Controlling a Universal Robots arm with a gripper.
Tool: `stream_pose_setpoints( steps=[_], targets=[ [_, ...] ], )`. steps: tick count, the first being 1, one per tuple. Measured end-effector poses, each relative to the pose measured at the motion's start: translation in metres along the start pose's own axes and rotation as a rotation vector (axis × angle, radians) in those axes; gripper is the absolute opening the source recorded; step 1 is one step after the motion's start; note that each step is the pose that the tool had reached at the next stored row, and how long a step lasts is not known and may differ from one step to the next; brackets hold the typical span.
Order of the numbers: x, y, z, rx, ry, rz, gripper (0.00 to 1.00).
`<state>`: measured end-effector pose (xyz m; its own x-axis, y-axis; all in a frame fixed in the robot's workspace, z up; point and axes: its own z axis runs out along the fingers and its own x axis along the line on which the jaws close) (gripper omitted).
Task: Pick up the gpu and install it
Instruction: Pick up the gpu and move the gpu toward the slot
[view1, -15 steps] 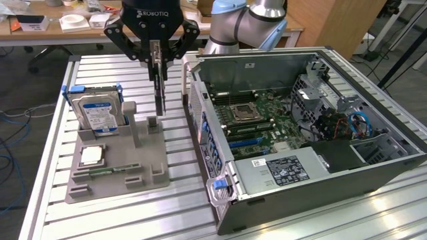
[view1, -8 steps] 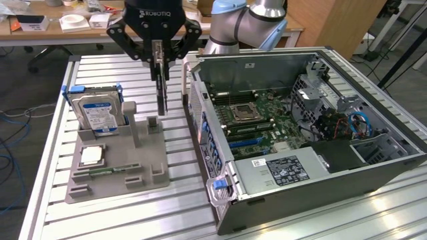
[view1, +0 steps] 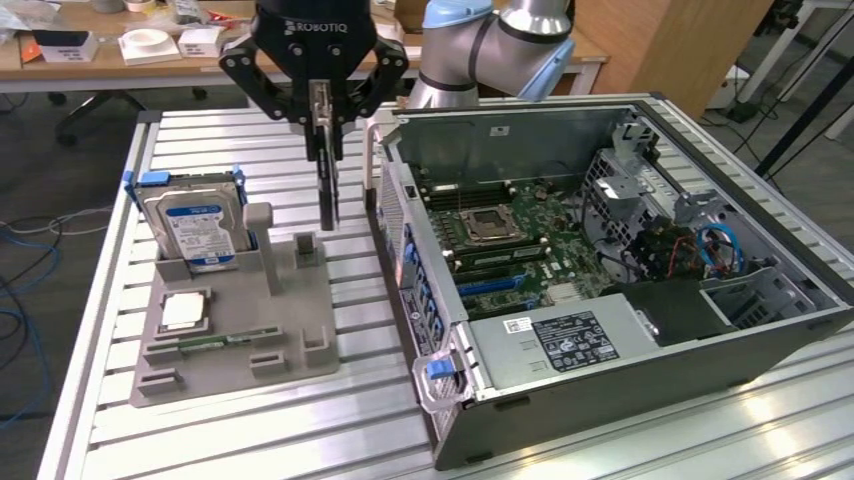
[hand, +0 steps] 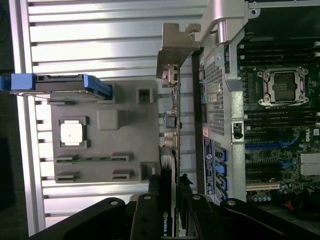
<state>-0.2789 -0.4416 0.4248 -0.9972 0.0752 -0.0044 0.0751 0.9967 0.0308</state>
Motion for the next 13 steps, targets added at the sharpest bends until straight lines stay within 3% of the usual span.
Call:
stream_pose_setpoints(
  steps=[13],
  targets=[
    [-0.0055, 0.0004, 0.0001, 0.0, 0.0, 0.0, 0.26]
  ],
)
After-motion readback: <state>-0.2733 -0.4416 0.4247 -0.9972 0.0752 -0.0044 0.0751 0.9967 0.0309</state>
